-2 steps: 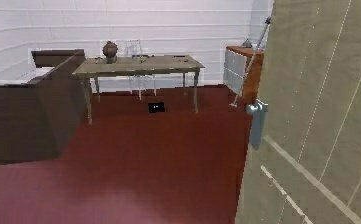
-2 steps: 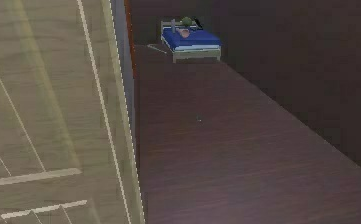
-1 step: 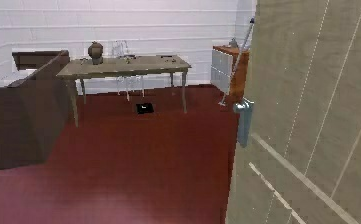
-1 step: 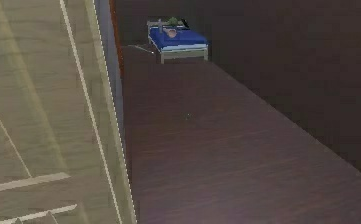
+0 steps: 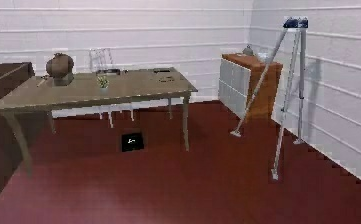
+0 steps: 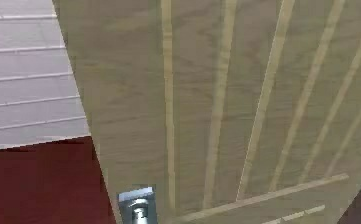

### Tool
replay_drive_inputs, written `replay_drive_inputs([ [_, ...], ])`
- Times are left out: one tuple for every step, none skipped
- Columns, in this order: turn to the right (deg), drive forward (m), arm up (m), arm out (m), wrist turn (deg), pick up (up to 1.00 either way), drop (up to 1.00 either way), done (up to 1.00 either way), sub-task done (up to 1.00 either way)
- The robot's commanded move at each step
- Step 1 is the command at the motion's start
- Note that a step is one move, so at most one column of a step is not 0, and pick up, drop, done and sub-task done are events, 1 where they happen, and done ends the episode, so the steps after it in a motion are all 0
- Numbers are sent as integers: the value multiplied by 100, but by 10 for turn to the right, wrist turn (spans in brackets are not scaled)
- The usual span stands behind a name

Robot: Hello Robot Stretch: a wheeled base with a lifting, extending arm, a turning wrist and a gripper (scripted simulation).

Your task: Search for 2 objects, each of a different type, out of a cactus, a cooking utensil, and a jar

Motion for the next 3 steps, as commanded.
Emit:
replay_drive_inputs([
  [300, 0, 0, 0, 0, 0, 0, 0, 0],
  [0, 5, 0, 0, 0, 0, 0, 0, 0],
  [-150, 0, 0, 0, 0, 0, 0, 0, 0],
])
